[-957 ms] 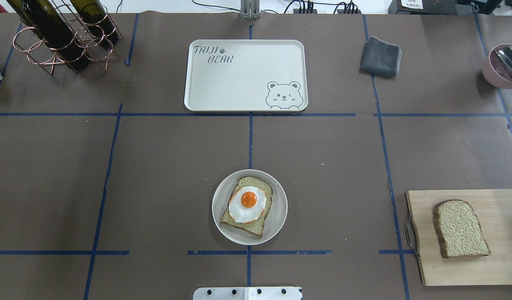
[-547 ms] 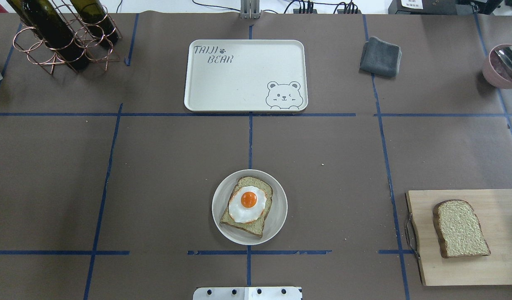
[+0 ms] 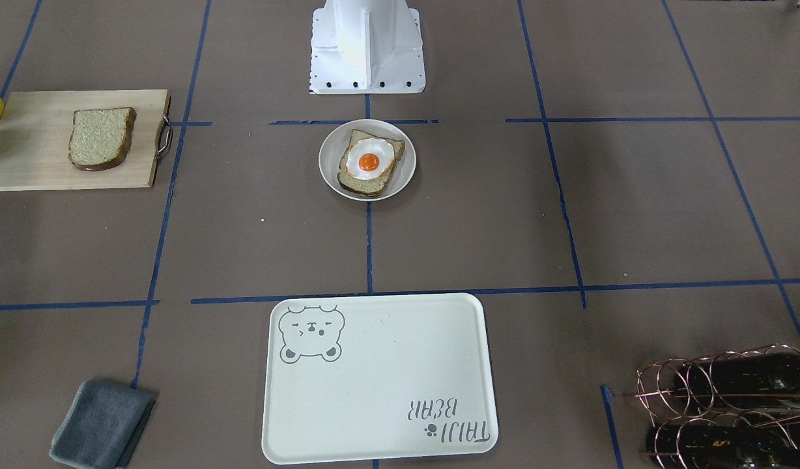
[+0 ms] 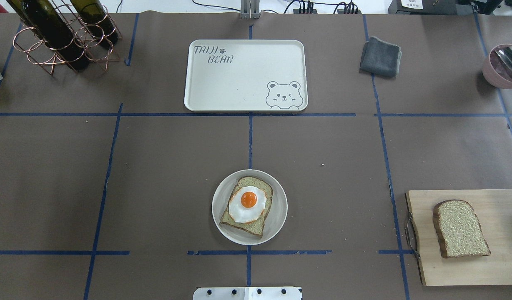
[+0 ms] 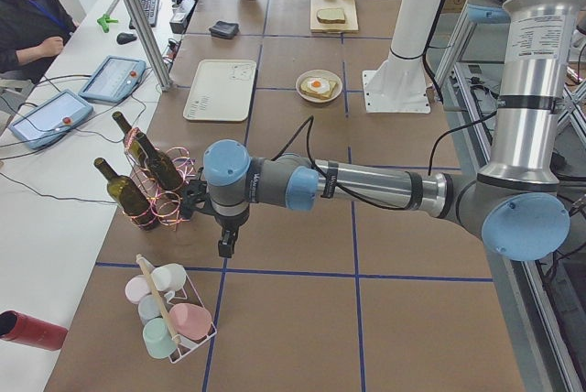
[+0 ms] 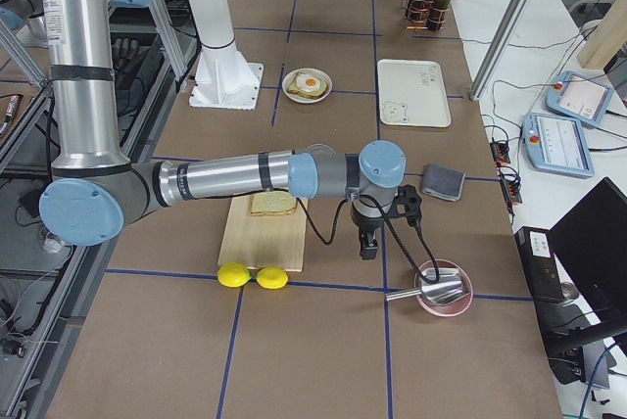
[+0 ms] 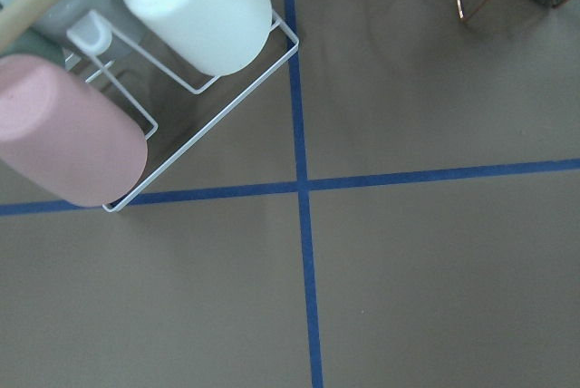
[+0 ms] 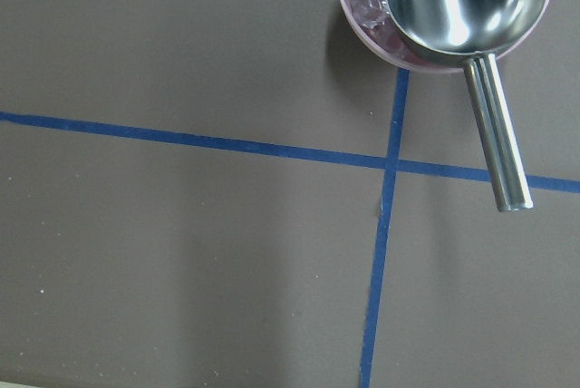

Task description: Make sandwich and place on tray

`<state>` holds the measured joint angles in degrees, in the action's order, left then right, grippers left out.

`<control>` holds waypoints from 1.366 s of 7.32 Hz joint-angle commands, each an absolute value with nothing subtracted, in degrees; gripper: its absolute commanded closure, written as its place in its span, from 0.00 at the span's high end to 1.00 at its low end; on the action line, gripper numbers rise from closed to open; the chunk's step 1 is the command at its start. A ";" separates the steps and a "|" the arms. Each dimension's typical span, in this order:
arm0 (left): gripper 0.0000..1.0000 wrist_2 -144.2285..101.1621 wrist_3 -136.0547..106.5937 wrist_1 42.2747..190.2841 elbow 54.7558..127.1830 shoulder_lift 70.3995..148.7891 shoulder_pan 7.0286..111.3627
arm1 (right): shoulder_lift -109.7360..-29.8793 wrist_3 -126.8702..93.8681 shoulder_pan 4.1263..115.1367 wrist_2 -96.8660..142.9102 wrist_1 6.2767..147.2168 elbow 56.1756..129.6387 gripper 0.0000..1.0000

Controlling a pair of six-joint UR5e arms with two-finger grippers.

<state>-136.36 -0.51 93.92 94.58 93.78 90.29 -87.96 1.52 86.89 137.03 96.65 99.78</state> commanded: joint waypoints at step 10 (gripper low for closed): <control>1.00 -137.05 -32.18 106.70 104.13 98.25 68.93 | -103.31 -29.97 75.01 137.22 61.11 104.24 0.99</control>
